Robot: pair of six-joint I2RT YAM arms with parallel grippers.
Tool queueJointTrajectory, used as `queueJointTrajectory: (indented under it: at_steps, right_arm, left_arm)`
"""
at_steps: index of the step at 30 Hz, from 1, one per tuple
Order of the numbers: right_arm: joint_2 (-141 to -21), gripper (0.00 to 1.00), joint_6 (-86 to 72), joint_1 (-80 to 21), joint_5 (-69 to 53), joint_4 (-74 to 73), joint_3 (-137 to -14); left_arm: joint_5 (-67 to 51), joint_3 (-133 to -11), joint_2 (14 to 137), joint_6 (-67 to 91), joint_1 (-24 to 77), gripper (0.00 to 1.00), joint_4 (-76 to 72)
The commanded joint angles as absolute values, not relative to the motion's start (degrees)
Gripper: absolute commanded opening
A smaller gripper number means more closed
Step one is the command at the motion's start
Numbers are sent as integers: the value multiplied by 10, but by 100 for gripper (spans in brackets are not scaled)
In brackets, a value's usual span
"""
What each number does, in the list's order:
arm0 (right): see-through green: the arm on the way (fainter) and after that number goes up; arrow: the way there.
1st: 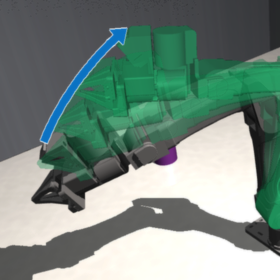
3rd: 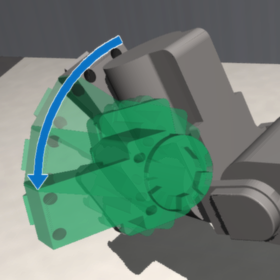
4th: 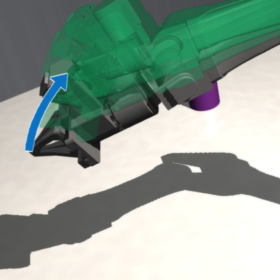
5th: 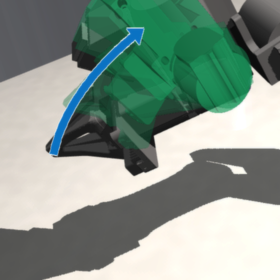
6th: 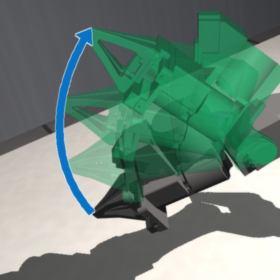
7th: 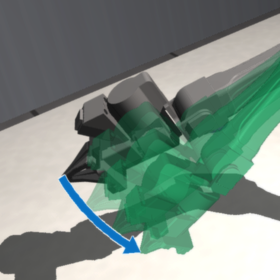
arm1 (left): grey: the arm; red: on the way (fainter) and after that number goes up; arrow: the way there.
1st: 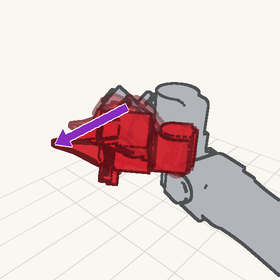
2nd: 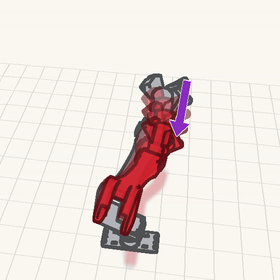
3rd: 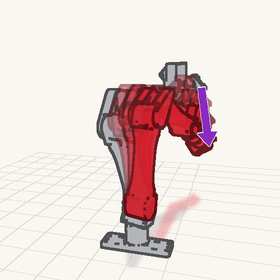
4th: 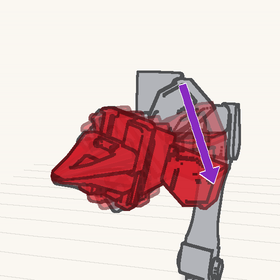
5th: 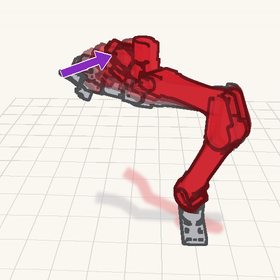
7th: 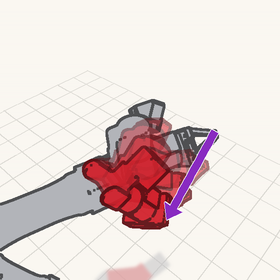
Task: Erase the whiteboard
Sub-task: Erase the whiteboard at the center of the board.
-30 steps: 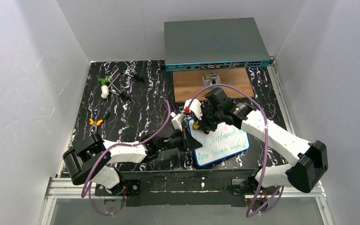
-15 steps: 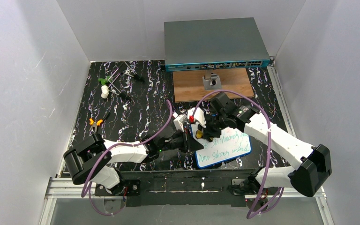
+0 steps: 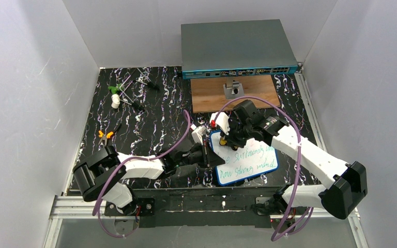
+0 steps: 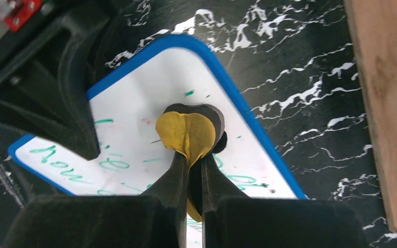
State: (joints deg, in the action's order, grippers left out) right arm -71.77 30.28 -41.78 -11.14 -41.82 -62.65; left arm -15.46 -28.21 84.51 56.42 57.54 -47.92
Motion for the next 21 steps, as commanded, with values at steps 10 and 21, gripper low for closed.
queueJointTrajectory:
  at_steps: [10,21]
  right_arm:
    - [-764,1,334,-456,-106,-433,-685]
    - [-748,1,283,-398,-95,-404,-683]
  left_arm:
    - [-181,-290,837,538,584,0,-474]
    - [-181,-296,829,505,584,0,-434]
